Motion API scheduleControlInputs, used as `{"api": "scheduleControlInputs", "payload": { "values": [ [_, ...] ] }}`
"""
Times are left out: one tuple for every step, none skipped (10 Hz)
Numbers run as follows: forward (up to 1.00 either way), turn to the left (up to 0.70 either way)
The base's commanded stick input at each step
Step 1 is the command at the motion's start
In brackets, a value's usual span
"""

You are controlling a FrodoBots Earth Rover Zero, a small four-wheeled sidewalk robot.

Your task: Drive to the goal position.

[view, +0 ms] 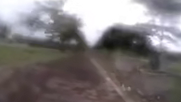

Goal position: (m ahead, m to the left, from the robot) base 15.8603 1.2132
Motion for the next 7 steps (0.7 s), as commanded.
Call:
{"api": "scheduleControlInputs", "payload": {
  "values": [
    [0.7,0.0],
    [0.7,0.0],
    [0.7,0.0],
    [0.7,0.0],
    [0.7,0.0],
    [0.7,0.0],
    [0.7,0.0]
  ]
}}
